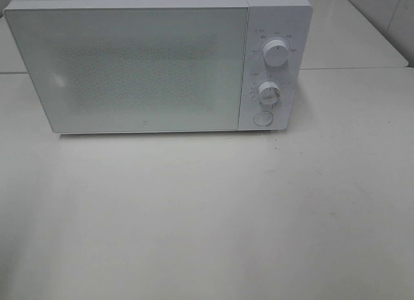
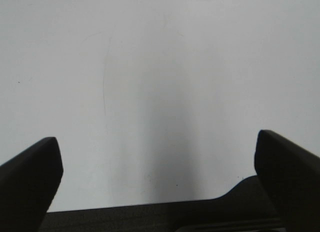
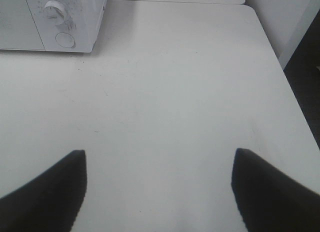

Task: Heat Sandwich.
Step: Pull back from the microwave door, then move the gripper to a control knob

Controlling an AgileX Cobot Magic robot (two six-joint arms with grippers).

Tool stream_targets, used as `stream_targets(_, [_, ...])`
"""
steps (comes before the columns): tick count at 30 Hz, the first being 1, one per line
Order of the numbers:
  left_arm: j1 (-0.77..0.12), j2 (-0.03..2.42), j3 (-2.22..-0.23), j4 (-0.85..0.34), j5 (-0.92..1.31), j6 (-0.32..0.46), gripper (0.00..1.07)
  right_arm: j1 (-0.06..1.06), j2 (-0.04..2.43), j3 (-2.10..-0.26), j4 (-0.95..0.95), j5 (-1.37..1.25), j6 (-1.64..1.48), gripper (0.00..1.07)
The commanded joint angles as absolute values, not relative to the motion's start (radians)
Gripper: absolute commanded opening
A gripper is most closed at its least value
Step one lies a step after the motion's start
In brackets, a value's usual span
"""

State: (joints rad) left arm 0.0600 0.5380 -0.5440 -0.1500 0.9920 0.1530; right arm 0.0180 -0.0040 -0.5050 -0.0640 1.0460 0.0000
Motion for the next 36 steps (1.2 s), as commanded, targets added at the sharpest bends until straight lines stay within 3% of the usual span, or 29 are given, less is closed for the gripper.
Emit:
stream_targets(1, [0.059, 0.443, -0.518, -0.150, 0.998, 0.139, 1.01, 0.012, -0.030, -0.505, -0.067, 1.035, 0.007, 0.76])
stream_targets(9, [0.059, 0.297, -0.494, -0.145, 1.029, 0.086, 1.01, 0.012, -0.030, -0.505, -0.067, 1.035, 0.007, 0.76])
stream_targets(36, [0.059, -0.027, -0.494, -0.139, 1.029, 0.090, 1.01, 0.012, -0.030, -0.505, -0.067, 1.035, 0.007, 0.76])
